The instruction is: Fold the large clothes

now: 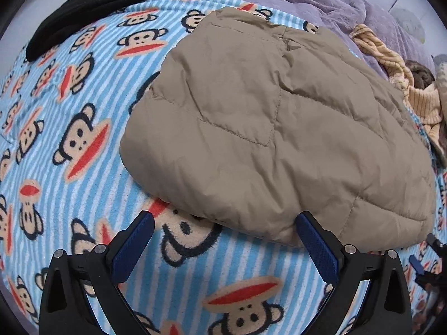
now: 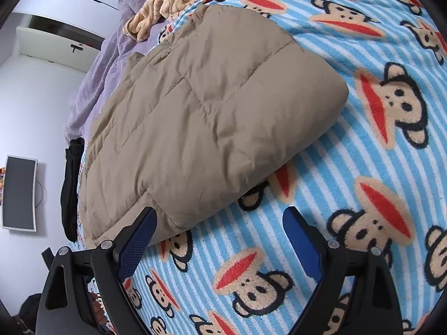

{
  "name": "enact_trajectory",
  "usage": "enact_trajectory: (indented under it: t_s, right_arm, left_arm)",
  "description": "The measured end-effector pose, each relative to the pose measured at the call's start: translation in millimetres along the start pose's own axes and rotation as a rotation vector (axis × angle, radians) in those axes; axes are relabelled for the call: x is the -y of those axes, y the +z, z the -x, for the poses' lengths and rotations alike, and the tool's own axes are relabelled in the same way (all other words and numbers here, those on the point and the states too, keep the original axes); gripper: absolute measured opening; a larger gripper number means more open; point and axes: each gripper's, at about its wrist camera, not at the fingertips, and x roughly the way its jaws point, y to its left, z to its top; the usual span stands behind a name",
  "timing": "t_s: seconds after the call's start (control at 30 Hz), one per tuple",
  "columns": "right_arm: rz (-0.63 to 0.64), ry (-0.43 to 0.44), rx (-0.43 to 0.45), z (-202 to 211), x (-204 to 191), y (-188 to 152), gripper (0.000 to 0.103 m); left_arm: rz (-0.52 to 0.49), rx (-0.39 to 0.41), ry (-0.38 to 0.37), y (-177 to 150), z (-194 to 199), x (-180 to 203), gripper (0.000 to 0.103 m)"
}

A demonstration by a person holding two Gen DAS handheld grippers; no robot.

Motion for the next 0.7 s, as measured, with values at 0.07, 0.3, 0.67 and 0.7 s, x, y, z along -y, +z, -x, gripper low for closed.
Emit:
enact_trajectory:
  t_s: [0.07,0.3,0.67,0.7]
  right_arm:
    - [-0.019,0.015,-0.007,-4.4,1.3,1.6,0.093]
    - [-0.097,0.104,-0.006,-13.3,5.8,6.3,0.103]
    - [-0.194,0.205,-0.031,-35.8,10.6,26.8,0.103]
    - [-0.202,0.221,-0.038,-40.2,9.7,29.1,0.103]
  left_arm:
    - [0.046,0.0,-0.057,-1.8,-0.3,-7.9,0.102]
    - [0.147,-0.013,-0.211,-1.7,-7.7,-29.8,0.102]
    - [0.249,-0.085,-0.474,9.5,-45.5,-28.6,0.102]
    - [0.256,-0.082,-0.482,14.3,-48.4,-24.4,0.102]
